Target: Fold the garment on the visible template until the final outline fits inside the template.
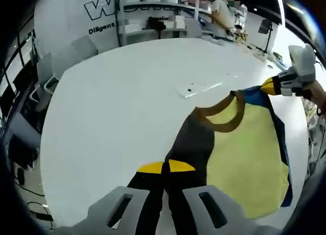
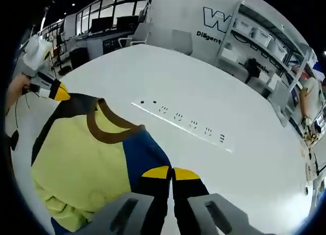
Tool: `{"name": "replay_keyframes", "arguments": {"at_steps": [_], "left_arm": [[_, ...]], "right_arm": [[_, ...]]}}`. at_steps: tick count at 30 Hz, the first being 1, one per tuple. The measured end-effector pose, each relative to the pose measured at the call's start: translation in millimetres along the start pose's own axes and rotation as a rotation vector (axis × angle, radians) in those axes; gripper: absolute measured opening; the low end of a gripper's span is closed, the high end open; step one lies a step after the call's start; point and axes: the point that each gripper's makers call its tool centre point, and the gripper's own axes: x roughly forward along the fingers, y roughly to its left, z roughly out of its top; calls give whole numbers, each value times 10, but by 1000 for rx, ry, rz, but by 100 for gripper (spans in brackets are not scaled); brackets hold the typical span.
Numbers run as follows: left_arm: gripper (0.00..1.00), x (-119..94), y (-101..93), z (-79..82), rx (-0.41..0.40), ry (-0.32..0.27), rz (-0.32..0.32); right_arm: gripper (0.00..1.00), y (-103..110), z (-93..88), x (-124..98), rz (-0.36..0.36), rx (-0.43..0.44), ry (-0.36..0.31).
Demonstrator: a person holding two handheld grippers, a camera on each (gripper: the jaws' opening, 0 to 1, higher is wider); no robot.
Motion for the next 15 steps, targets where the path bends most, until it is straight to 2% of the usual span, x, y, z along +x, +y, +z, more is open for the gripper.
{"name": "replay_keyframes", "arguments": {"at_steps": [3,8,15], "left_arm": [[0,96,1,-11,17,5,4],[0,209,110,-37,32,26,74],[0,314,104,-123,42,58,80]], "right_arm": [[0,-33,-87,152,-2,9,25],[0,-20,-153,324,12,18,35],[0,-14,-241,447,-3,-6,61]]}}
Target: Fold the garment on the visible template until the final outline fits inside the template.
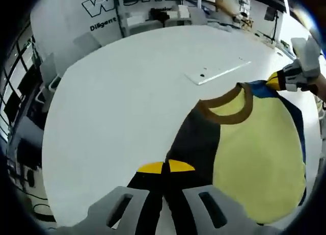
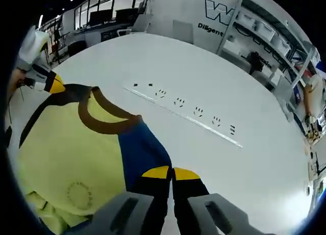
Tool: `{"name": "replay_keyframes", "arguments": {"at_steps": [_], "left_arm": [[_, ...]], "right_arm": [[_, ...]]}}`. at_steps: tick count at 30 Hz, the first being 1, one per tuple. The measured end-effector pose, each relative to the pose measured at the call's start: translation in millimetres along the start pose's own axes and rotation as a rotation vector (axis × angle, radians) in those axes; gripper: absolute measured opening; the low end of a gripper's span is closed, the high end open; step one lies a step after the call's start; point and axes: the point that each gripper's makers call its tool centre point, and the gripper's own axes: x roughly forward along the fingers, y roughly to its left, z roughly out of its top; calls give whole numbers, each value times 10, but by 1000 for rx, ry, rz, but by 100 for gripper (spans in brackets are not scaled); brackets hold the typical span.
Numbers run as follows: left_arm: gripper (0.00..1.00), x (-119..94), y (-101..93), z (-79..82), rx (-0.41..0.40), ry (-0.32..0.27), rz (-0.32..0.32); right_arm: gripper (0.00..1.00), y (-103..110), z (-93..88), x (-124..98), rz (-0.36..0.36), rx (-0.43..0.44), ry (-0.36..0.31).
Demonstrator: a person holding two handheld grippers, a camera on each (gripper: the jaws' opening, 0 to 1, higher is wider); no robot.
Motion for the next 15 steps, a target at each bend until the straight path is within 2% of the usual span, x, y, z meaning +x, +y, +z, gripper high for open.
{"name": "replay_keyframes", "arguments": {"at_steps": [3,6,10,11,12,13,14,15], "left_arm": [[0,21,22,-43,2,11,9],[0,26,40,-28,-13,4,16],[2,17,35,-24,7,4,25],[4,-12,64,-46,-6,15,41],[8,-49,91,-68,-12,27,61],[10,-92,79,-63,41,23,53],[14,-135,87,-60,56,14,64],[17,-176,69,-66,43,7,61]], "right_arm": [[0,10,9,14,5,26,-6],[0,19,-12,56,7,28,0],[0,27,-46,104,2,77,4],[0,13,-9,98,-11,137,-21],[0,-1,30,74,-9,159,-41],[0,-34,105,36,-18,204,-89],[0,-41,192,-40,-11,237,-143],[1,-42,233,-111,-11,260,-164]]}}
